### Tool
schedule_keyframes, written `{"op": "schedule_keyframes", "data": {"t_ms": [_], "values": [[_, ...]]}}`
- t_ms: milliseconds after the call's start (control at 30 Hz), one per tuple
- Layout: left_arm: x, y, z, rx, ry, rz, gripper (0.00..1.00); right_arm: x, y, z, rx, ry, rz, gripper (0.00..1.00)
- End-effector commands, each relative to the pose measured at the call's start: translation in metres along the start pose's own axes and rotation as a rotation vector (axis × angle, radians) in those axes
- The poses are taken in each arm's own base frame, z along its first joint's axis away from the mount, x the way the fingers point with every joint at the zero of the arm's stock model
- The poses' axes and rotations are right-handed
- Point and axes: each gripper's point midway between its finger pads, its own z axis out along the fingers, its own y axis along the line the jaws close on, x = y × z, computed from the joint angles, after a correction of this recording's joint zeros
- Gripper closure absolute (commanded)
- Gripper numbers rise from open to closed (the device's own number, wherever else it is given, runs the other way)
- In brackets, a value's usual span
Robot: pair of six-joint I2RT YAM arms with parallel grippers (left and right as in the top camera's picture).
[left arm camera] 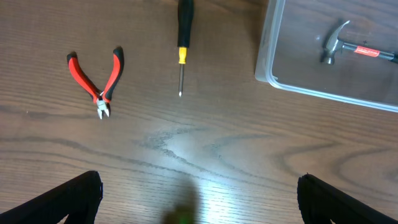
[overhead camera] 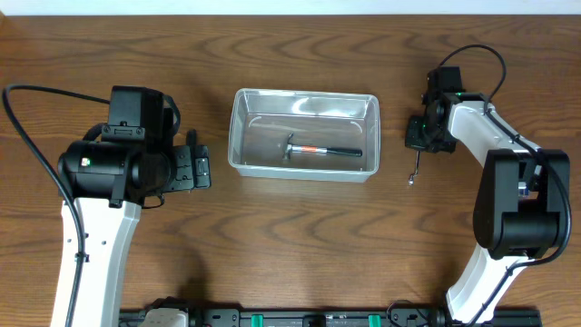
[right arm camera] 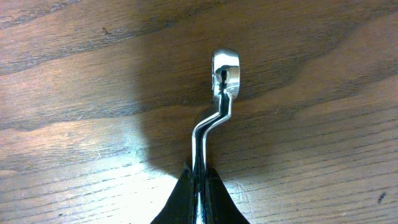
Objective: Pack container
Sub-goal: 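Move right gripper to the silver wrench and grasp it, then carry the wrench into the container beside the hammer and release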
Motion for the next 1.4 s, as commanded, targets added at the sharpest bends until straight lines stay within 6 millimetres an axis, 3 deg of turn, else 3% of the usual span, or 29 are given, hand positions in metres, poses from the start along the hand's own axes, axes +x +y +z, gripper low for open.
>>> {"op": "schedule_keyframes", "data": {"t_ms": [0, 67, 167, 267, 333, 433, 500, 567, 667, 833, 967, 1100, 1300, 1367], "values": [[-0.004, 0.003, -0.006, -0.010, -0.019, -0.016, 0.02, 0.005, -0.001, 0.009, 0.014, 0.047, -0.048, 0.99], [-0.004, 0.003, -0.006, -0.010, -0.019, -0.016, 0.02, -0.012, 0.004, -0.014, -0.002, 0.013, -0.065, 0.99], [-0.003, 0.003, -0.006, -0.010, -0.018, -0.016, 0.02, -0.045, 0.019, -0.070, -0.030, -0.083, -0.108, 0.99], [-0.003, 0.003, -0.006, -0.011, -0.015, -0.015, 0.02, -0.073, 0.053, -0.145, -0.085, -0.237, -0.254, 0.99], [-0.003, 0.003, -0.005, -0.011, -0.016, -0.015, 0.02, -0.081, 0.080, -0.186, -0.106, -0.335, -0.383, 0.99], [-0.003, 0.003, -0.005, -0.010, -0.016, -0.015, 0.02, -0.072, 0.134, -0.233, -0.129, -0.458, -0.689, 0.99], [-0.003, 0.003, -0.006, -0.010, -0.017, -0.015, 0.02, -0.052, 0.168, -0.242, -0.134, -0.476, -0.896, 0.99], [-0.003, 0.003, -0.005, -0.010, -0.016, -0.015, 0.02, -0.027, 0.196, -0.235, -0.138, -0.453, -1.083, 0.99], [-0.003, 0.003, -0.005, -0.010, -0.016, -0.015, 0.02, 0.012, 0.226, -0.209, -0.144, -0.381, -1.332, 0.99], [-0.003, 0.003, -0.005, -0.011, -0.016, -0.015, 0.01, 0.068, 0.251, -0.149, -0.234, -0.226, -1.672, 0.99], [-0.003, 0.003, -0.006, -0.010, -0.016, -0.015, 0.02, 0.081, 0.250, -0.103, -0.253, -0.110, -1.691, 0.99], [-0.003, 0.003, -0.006, -0.010, -0.016, -0.015, 0.02, 0.088, 0.242, -0.071, -0.258, -0.006, -1.674, 0.98], [-0.003, 0.003, -0.006, -0.011, -0.016, -0.016, 0.02, 0.100, 0.232, -0.048, -0.261, 0.098, -1.670, 0.91], [-0.003, 0.003, -0.006, -0.010, -0.016, -0.016, 0.02, 0.100, 0.231, -0.047, -0.261, 0.101, -1.671, 0.80]]}}
